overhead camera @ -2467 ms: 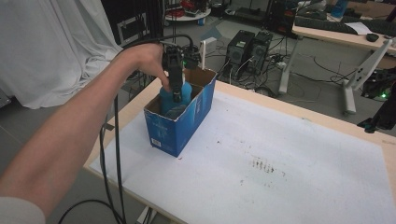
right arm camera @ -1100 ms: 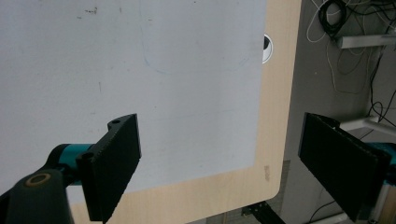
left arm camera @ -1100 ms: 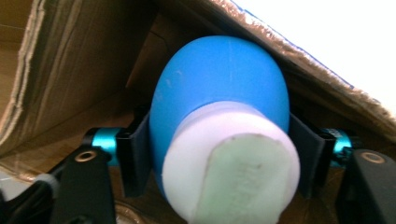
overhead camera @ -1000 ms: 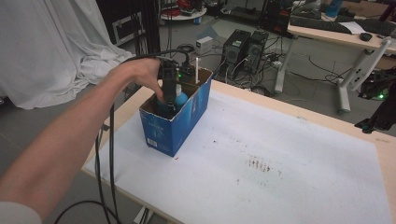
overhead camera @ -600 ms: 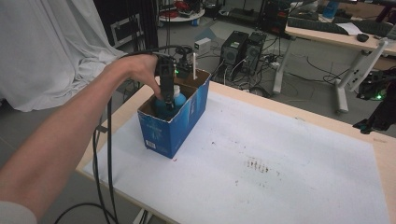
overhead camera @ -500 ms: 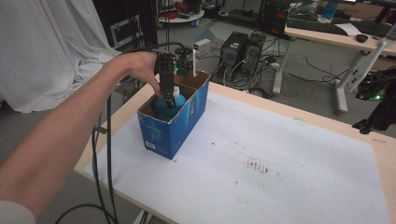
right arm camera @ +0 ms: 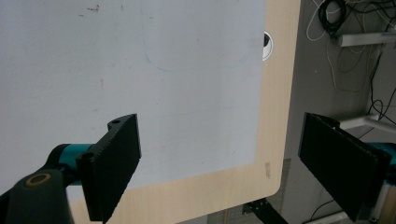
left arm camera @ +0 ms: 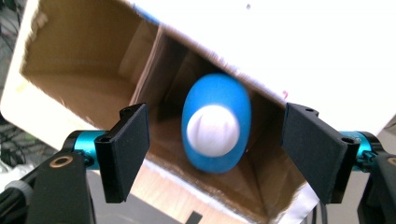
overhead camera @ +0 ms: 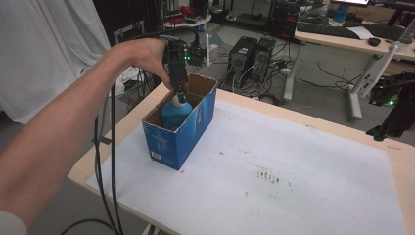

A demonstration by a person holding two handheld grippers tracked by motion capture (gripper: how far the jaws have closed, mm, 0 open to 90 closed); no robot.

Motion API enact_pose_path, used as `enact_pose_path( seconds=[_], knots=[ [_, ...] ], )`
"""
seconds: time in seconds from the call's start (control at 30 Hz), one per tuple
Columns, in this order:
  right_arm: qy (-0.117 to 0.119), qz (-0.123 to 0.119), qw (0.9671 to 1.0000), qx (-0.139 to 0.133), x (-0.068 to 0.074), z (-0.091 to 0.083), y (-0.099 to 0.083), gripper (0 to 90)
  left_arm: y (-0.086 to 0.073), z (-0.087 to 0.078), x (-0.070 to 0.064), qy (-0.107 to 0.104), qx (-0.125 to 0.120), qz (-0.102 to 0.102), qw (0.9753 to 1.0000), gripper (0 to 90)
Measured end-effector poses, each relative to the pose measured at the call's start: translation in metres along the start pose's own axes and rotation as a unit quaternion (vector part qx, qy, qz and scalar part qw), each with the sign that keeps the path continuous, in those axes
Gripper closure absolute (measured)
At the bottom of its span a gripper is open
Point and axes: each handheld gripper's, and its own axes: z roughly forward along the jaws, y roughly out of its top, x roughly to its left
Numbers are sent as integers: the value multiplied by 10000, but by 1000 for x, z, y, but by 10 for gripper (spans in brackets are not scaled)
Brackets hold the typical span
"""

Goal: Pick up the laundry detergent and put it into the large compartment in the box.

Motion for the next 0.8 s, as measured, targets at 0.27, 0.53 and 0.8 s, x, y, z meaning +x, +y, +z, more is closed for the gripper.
enact_pose_path(
  seconds=[0.27, 0.53, 0.8],
  knots=[
    [-13, 10, 10000, -21, 1, -2, 0, 123, 36, -20, -25, 41, -164, 587, 9981, 240],
    [-33, 36, 10000, -30, 3, -7, -1, 123, 76, -27, -59, -90, -316, 1275, 9913, 240],
    [-53, 27, 10000, -27, 5, -11, -1, 123, 112, -7, -93, -206, -161, 1857, 9823, 187]
  ],
)
